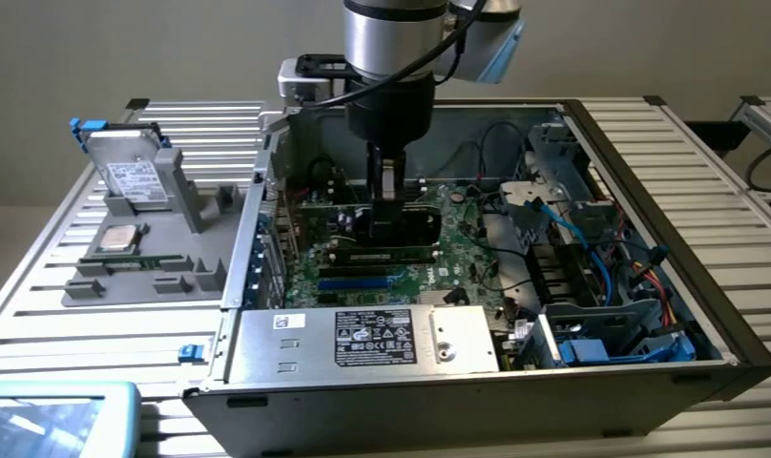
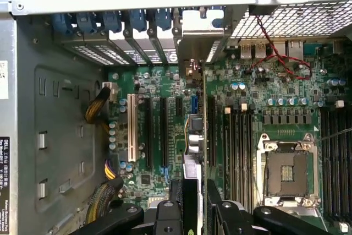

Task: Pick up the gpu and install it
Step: 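Insert the gpu into the slot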

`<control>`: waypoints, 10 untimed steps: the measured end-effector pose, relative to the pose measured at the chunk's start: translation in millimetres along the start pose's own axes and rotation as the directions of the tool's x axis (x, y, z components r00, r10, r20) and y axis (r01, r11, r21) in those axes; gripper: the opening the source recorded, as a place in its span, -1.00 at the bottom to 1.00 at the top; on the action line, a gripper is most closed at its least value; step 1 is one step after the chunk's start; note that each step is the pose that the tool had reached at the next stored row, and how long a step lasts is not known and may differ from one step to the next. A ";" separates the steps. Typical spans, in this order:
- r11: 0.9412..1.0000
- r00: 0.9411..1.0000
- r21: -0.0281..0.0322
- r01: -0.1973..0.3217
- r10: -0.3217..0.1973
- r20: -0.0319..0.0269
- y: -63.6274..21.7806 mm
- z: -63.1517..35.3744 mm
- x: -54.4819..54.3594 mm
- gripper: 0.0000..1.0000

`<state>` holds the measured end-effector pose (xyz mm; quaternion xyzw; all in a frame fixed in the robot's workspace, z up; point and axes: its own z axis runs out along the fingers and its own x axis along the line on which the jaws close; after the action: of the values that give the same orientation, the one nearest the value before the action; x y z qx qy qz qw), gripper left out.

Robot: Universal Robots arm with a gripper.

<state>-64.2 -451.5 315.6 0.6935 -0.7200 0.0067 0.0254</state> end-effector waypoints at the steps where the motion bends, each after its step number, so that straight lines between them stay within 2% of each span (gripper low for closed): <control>1: 1.000 1.000 0.000 0.000 0.000 0.000 0.2 1.8 0.0 -0.44; 4: 1.000 1.000 -0.003 0.000 0.000 0.000 0.4 7.2 0.8 -0.44; 10: 1.000 1.000 -0.013 0.001 -0.001 -0.001 0.1 18.3 1.5 -0.44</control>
<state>-64.9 -453.8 297.4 0.6935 -0.7198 0.0022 0.0302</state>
